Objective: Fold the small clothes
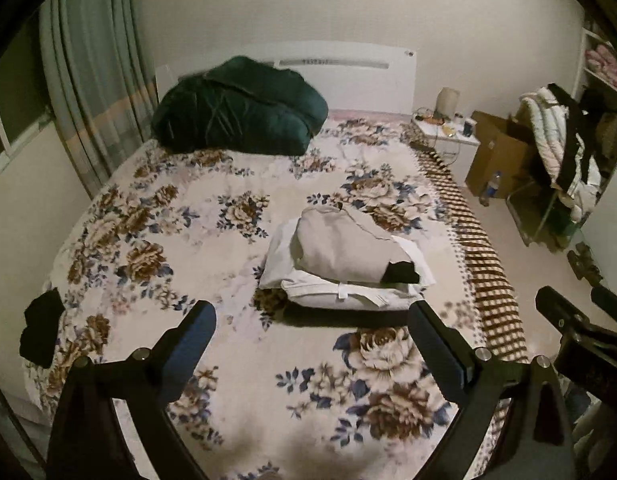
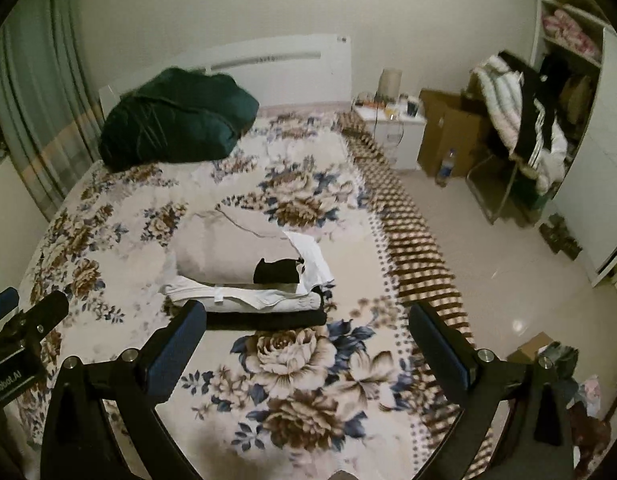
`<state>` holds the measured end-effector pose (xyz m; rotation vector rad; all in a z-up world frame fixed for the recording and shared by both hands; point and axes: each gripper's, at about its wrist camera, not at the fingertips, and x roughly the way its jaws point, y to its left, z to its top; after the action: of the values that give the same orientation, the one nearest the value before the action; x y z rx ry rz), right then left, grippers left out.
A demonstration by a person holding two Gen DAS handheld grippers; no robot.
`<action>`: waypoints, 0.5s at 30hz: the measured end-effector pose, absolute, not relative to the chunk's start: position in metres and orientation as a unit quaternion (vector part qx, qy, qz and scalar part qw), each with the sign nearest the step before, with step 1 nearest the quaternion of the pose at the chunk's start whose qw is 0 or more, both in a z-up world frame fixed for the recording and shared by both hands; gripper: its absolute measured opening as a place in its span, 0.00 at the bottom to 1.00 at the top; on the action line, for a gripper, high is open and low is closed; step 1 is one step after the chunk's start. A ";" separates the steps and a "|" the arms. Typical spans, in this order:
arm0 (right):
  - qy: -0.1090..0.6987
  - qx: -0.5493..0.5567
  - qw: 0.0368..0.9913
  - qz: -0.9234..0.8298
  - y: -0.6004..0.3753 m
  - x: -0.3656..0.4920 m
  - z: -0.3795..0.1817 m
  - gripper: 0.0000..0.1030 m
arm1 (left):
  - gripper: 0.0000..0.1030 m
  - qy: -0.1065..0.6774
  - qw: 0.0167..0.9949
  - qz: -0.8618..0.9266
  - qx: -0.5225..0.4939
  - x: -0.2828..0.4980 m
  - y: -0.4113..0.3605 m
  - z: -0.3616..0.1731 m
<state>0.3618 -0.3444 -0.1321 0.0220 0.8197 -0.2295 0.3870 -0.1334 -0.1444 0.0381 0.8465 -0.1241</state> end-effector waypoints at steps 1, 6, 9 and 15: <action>0.390 0.007 0.914 -0.113 -0.338 0.345 -0.118 1.00 | 0.95 0.406 0.912 -0.061 0.017 0.373 -0.129 -0.134; 0.359 -0.001 0.927 -0.108 -0.313 0.270 -0.060 1.00 | 0.95 0.388 0.920 -0.056 0.008 0.324 -0.114 -0.096; 0.349 -0.003 0.932 -0.098 -0.303 0.233 -0.033 1.00 | 0.95 0.378 0.924 -0.052 0.004 0.298 -0.110 -0.078; 0.334 -0.003 0.940 -0.073 -0.291 0.168 0.010 1.00 | 0.95 0.359 0.933 -0.033 -0.003 0.250 -0.109 -0.050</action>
<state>0.1680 -0.2912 0.0102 -0.0065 0.6824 -0.1484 0.2498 -0.1093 -0.0498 -0.0057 0.7338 -0.0676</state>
